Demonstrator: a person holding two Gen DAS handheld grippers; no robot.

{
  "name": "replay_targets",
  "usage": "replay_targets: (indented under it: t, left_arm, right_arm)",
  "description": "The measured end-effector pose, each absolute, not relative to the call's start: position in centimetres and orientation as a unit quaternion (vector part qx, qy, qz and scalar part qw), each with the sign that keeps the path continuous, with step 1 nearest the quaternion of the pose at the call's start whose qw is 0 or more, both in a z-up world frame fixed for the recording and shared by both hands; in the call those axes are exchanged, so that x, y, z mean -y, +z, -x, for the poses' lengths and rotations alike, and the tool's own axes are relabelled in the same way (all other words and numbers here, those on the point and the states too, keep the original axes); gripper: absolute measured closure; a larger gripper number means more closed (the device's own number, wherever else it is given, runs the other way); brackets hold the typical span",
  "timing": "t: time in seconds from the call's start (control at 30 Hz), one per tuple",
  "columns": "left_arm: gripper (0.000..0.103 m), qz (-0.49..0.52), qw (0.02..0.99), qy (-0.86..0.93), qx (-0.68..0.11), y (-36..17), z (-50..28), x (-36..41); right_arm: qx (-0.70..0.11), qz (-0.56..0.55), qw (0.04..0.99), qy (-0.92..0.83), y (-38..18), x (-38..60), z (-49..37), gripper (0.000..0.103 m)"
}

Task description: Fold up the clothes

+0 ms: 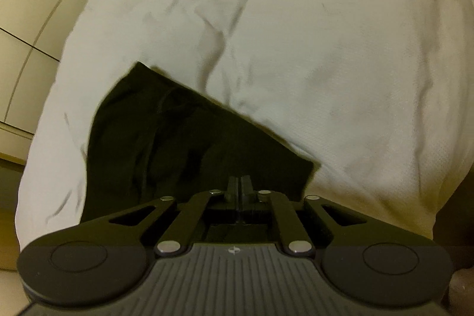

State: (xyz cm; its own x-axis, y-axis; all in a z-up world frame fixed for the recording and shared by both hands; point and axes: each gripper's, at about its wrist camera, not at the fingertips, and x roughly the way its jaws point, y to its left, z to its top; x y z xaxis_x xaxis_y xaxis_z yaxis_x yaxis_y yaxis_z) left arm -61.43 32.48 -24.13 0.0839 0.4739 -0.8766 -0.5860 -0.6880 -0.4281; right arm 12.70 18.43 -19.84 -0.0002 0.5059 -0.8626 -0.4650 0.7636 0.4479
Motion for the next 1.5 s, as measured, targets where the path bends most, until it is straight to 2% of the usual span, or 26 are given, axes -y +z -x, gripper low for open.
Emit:
replay_targets:
  t: [0.07,0.13,0.17,0.33,0.37,0.43,0.47,0.53,0.63,0.73,0.83,0.87,0.9,0.97,1.03,1.1,1.17,1.27,1.33,1.37,1.4,1.5]
  left_arm:
    - [0.043,0.625,0.374,0.685,-0.021,-24.6,62.8,-33.6]
    - [0.042,0.631,0.353,0.691,-0.013,-24.9,64.1,-35.0]
    - [0.042,0.635,0.342,0.692,-0.010,-25.3,64.7,-36.0]
    - [0.042,0.648,0.316,0.693,-0.015,-27.0,66.7,-40.6]
    - [0.047,0.654,0.311,0.689,-0.016,-27.6,67.0,-41.4]
    - [0.088,0.673,0.305,0.674,-0.026,-29.3,67.6,-42.2]
    - [0.103,0.683,0.303,0.664,-0.036,-30.2,68.0,-42.5]
    - [0.103,0.674,0.339,0.654,-0.053,-29.3,67.5,-41.7]
    - [0.103,0.630,0.410,0.654,-0.087,-25.2,65.7,-37.1]
    - [0.103,0.631,0.402,0.657,-0.093,-24.1,66.4,-34.1]
    - [0.084,0.631,0.396,0.660,-0.095,-23.8,67.7,-35.6]
    - [0.074,0.626,0.404,0.660,-0.097,-23.6,68.0,-37.0]
    - [0.070,0.630,0.400,0.657,-0.104,-23.7,68.3,-38.6]
    - [0.069,0.645,0.380,0.653,-0.118,-24.2,68.8,-41.5]
    - [0.059,0.663,0.345,0.652,-0.129,-24.9,69.3,-44.1]
    - [0.043,0.689,0.307,0.642,-0.139,-26.0,69.6,-46.2]
    - [0.038,0.714,0.274,0.626,-0.154,-27.6,69.8,-47.9]
    - [0.038,0.731,0.232,0.616,-0.181,-29.8,69.9,-49.2]
    - [0.057,0.732,0.222,0.611,-0.204,-30.6,69.9,-49.4]
    - [0.081,0.728,0.217,0.613,-0.214,-30.7,70.0,-49.2]
    - [0.096,0.729,0.228,0.611,-0.208,-30.3,70.0,-48.4]
    - [0.101,0.702,0.290,0.619,-0.202,-27.7,69.3,-44.8]
  right_arm:
    - [-0.628,-0.024,0.704,0.331,-21.0,-18.3,-12.7,0.083]
    - [-0.643,-0.036,0.694,0.320,-22.1,-18.0,-12.5,0.041]
    - [-0.651,-0.041,0.689,0.314,-22.8,-17.8,-12.3,0.038]
    - [-0.674,-0.070,0.682,0.275,-26.4,-17.1,-11.6,0.039]
    - [-0.674,-0.079,0.682,0.272,-26.8,-17.1,-11.6,0.039]
    - [-0.668,-0.085,0.689,0.268,-27.5,-17.4,-11.7,0.038]
    - [-0.664,-0.084,0.693,0.267,-27.8,-17.6,-11.7,0.038]
    - [-0.664,-0.082,0.695,0.264,-28.2,-17.8,-11.7,0.038]
    - [-0.664,-0.078,0.697,0.260,-28.3,-17.8,-11.5,0.038]
    - [-0.672,-0.081,0.690,0.257,-28.1,-17.6,-11.1,0.038]
    - [-0.678,-0.075,0.684,0.258,-28.3,-17.9,-10.6,0.038]
    - [-0.679,-0.069,0.683,0.259,-28.3,-18.2,-10.4,0.038]
    - [-0.680,-0.066,0.683,0.260,-28.3,-18.7,-10.2,0.038]
    - [-0.680,-0.059,0.683,0.261,-28.4,-19.6,-9.9,0.036]
    - [-0.678,-0.050,0.684,0.265,-28.1,-20.3,-9.7,0.034]
    - [-0.676,-0.042,0.686,0.265,-28.0,-20.9,-9.5,0.034]
    - [-0.675,-0.038,0.689,0.260,-27.7,-20.7,-9.2,0.034]
    - [-0.675,-0.037,0.692,0.253,-27.7,-20.8,-9.0,0.033]
    - [-0.674,-0.034,0.694,0.249,-27.7,-21.1,-8.8,0.032]
    - [-0.674,-0.032,0.695,0.248,-27.7,-21.2,-8.7,0.032]
    - [-0.674,-0.030,0.696,0.247,-27.7,-21.3,-8.6,0.032]
    - [-0.674,-0.024,0.696,0.248,-27.5,-21.4,-8.6,0.032]
